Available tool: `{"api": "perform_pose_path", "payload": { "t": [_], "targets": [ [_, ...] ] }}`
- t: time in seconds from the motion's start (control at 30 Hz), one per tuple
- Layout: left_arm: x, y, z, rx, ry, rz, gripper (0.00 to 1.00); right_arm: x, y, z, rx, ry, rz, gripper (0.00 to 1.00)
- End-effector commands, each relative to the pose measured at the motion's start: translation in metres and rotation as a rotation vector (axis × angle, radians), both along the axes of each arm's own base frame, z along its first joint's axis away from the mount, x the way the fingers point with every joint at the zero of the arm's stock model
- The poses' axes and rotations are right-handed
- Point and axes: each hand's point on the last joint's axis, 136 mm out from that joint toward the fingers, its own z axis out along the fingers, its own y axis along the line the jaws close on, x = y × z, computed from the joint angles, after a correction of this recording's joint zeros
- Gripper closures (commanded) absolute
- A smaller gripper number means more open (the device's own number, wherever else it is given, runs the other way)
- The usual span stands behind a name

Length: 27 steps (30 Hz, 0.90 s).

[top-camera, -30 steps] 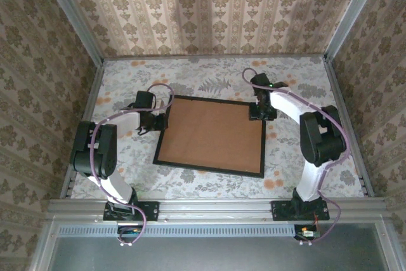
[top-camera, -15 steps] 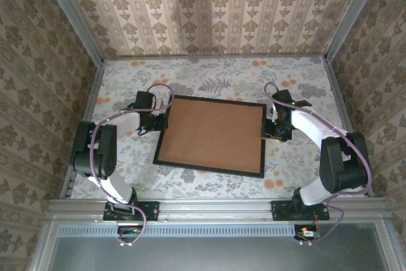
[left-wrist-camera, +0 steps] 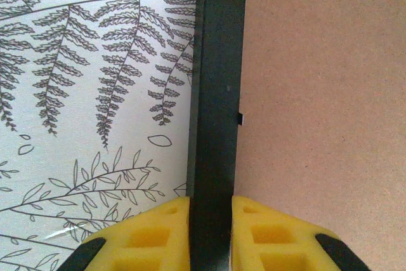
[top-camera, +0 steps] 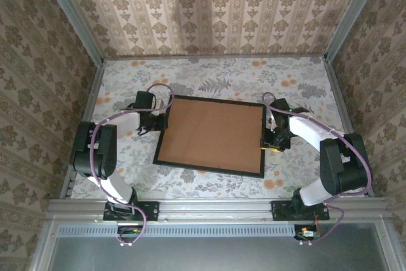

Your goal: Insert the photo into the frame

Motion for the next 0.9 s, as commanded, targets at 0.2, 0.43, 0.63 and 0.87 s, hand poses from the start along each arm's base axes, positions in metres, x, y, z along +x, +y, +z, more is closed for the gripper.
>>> {"api": "perform_pose_path", "payload": {
  "t": [0.2,0.43,0.63,0.87],
  "targets": [
    [-0.028,0.002,-0.015,0.005,0.110,0.002,0.80,-0.003,0.010,-0.011,0.022,0.037,0.004,0.61],
    [-0.029,0.001,-0.015,0.001,0.112,0.001,0.80,0.001,0.016,-0.013,0.033,0.035,0.011,0.61],
    [-0.031,-0.001,-0.016,-0.006,0.115,-0.001,0.80,0.005,0.023,-0.015,0.030,0.033,0.026,0.61],
    [-0.033,-0.002,-0.016,-0.005,0.117,-0.005,0.80,0.003,0.023,-0.021,-0.076,0.043,0.075,0.61]
  ]
}}
